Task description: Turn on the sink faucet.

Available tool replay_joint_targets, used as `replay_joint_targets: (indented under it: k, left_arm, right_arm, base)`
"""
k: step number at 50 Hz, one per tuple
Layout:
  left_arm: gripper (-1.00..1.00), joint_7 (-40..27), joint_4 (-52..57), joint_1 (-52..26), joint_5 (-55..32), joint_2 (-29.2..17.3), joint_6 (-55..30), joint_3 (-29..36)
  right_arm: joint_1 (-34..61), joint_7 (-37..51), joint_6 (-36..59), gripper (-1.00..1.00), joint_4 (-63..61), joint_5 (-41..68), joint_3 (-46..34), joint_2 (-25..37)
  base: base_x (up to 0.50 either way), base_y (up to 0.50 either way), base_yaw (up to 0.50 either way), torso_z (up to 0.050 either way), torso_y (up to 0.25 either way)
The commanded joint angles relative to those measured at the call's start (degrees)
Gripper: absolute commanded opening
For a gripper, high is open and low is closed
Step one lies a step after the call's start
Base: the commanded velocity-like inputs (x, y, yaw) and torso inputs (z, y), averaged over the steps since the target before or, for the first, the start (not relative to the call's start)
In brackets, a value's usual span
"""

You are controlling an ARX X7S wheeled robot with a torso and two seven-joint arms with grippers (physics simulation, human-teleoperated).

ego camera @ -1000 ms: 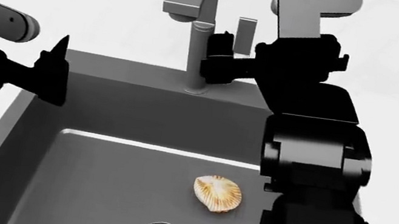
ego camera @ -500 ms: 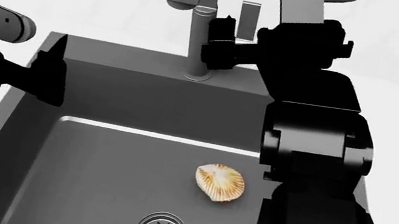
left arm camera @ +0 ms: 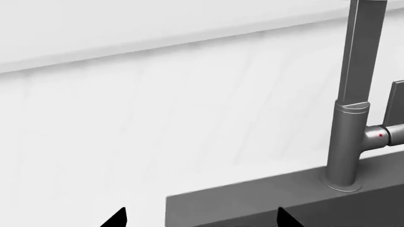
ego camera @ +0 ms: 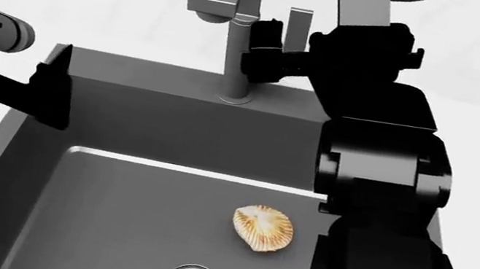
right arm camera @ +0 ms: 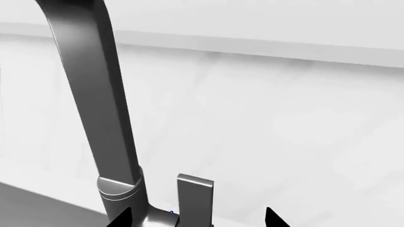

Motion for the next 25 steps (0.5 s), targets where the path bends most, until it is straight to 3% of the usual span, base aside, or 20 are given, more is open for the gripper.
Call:
replay_joint_targets:
  k: [1, 11, 18, 25]
  left_arm:
    - [1.0, -0.5, -2.2, -0.3, 0.7, 1.4, 0.9, 1.2]
    - [1.0, -0.2, -1.8, 0.3, 0.1, 0.6, 0.7, 0.6]
    - [1.0, 0.5, 0.6, 1.7, -1.5, -1.7, -0.5, -0.9]
    - [1.0, 0.0, -1.3, 0.8, -0.5, -0.1, 0.3, 0.3]
  right_arm:
    - [-0.2, -0.3, -0.2, 1.0, 0.0, -0.1, -0.5, -0.1]
    - [-0.8, -0.8, 0.6, 1.0, 0.0, -0.1, -1.3, -0.2]
    - [-1.1, 0.8, 0.3, 1.0, 0.0, 0.2, -0.8, -0.2]
    - [-1.2, 4.0, -0.5, 1.0, 0.0, -0.4, -1.1, 0.0]
  base:
    - [0.21, 0.0, 0.0, 0.0, 0.0]
    - [0.19, 0.0, 0.0, 0.0, 0.0]
    - [0.01, 0.0, 0.0, 0.0, 0.0]
    - [0.0, 0.0, 0.0, 0.0, 0.0]
